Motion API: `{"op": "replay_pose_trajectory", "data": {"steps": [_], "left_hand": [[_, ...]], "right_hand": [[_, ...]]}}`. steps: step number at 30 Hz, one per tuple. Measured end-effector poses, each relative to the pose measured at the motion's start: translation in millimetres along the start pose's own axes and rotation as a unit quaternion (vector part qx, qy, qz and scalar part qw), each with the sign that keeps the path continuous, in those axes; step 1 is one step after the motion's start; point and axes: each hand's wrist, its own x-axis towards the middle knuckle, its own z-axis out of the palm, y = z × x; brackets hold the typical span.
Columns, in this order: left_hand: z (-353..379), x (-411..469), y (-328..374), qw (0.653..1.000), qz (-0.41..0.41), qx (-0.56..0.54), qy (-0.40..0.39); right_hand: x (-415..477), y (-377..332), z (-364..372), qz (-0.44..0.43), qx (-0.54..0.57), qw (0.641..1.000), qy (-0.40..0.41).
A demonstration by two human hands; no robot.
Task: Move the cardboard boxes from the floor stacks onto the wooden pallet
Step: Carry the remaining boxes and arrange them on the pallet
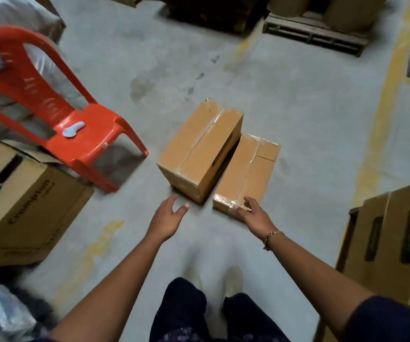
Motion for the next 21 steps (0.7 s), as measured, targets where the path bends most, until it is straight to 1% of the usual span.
{"op": "replay_pose_trajectory", "data": {"steps": [6, 11, 14, 18, 21], "left_hand": [[-31, 132, -2, 0.999, 0.005, 0.029, -0.021], [-49, 284, -15, 0.997, 0.020, 0.074, -0.032], [-46, 380, -34, 0.993, 0.026, 0.109, -0.035], [-33, 493, -66, 0.990, 0.006, 0.131, -0.053], [-20, 558, -94, 0.991, -0.019, 0.101, -0.081]], "right_hand": [[118, -38, 32, 0.053, 0.046, 0.998, -0.003], [243, -53, 73, 0.090, 0.087, 0.992, 0.028], [322, -47, 104, 0.117, 0.115, 0.985, 0.053], [412, -28, 144, 0.153, 0.176, 0.968, 0.092], [461, -4, 169, 0.180, 0.233, 0.950, 0.107]]}}
